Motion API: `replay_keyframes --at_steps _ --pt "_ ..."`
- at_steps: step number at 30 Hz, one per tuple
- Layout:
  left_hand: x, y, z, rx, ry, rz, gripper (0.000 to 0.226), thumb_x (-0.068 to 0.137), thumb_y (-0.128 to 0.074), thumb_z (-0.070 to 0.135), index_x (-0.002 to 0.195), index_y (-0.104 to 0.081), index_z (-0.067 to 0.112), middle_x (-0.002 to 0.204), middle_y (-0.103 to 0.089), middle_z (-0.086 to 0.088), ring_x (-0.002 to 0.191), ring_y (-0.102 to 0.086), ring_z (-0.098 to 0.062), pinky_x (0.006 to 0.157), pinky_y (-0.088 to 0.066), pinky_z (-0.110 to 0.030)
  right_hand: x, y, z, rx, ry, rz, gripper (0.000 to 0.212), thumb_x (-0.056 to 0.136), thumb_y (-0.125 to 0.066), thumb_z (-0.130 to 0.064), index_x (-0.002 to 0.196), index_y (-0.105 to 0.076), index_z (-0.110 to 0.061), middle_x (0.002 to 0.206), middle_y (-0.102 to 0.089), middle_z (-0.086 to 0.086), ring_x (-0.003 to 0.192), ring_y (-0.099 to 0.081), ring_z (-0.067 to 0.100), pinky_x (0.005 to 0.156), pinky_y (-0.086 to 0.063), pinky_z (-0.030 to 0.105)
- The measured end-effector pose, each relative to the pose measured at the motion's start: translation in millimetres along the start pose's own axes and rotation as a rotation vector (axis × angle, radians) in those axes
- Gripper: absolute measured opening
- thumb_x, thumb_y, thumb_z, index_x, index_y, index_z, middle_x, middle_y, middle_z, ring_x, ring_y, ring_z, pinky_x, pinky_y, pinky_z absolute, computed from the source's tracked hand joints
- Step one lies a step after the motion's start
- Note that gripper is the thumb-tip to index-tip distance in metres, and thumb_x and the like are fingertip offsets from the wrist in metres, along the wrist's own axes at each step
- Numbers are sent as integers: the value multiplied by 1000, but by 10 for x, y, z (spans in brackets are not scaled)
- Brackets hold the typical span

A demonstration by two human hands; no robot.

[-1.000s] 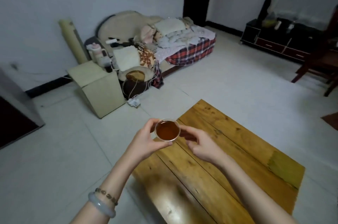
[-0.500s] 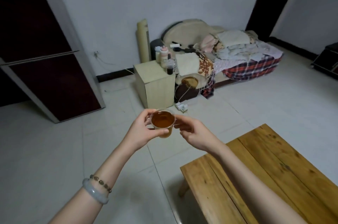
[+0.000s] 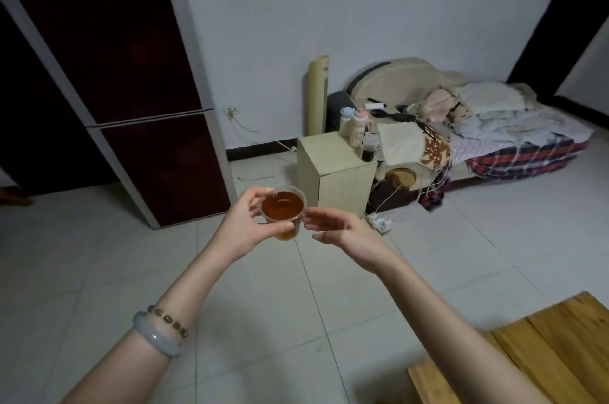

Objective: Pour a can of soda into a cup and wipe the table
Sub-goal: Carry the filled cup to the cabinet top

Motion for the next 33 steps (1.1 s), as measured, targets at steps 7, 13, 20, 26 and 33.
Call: replay_keyframes --at_steps 7,13,20,26,33 --pt "663 474 -305 -5 6 81 60 60 -86 15 109 -53 26 119 -60 0 114 -56 -14 99 -42 -26 1032 -123 -62 185 -112 -130 62 59 -47 2 120 -59 -8 122 -63 9 116 -58 17 94 -49 28" --pt "1491 825 -573 -16 39 118 63 60 -86 16 114 -52 22 121 -59 1 116 -55 -14 101 -43 -31 2067 -68 -212 190 -147 -201 61 57 -45 1 115 -62 -9 122 -62 16 118 -56 23 97 -48 36" --pt "2494 1131 -692 -42 39 129 61 63 -84 11 113 -50 20 112 -56 13 109 -54 -4 97 -42 -22 3170 85 -451 166 -148 -232 61 56 -44 0 113 -62 -12 117 -62 13 117 -55 22 95 -49 33" --pt "3255 1315 -854 -69 30 128 61 66 -81 6 115 -48 20 109 -58 13 103 -56 -1 91 -43 -16 3996 205 -546 164 -146 -239 64 57 -45 0 119 -59 -8 118 -62 11 114 -56 21 92 -50 31" --pt "4297 1679 -1194 -66 23 69 67 64 -84 10 121 -50 17 110 -62 11 106 -58 -2 95 -45 -25 5031 218 -600 223 -152 -174 58 57 -47 1 113 -61 -11 113 -62 10 108 -58 20 92 -49 33"
Point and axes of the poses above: each hand's wrist, its own x-axis towards the middle knuckle, its own y-axis out of the back of the hand, z = x × y, the point moved 1 cm from there along x, towards the middle knuckle
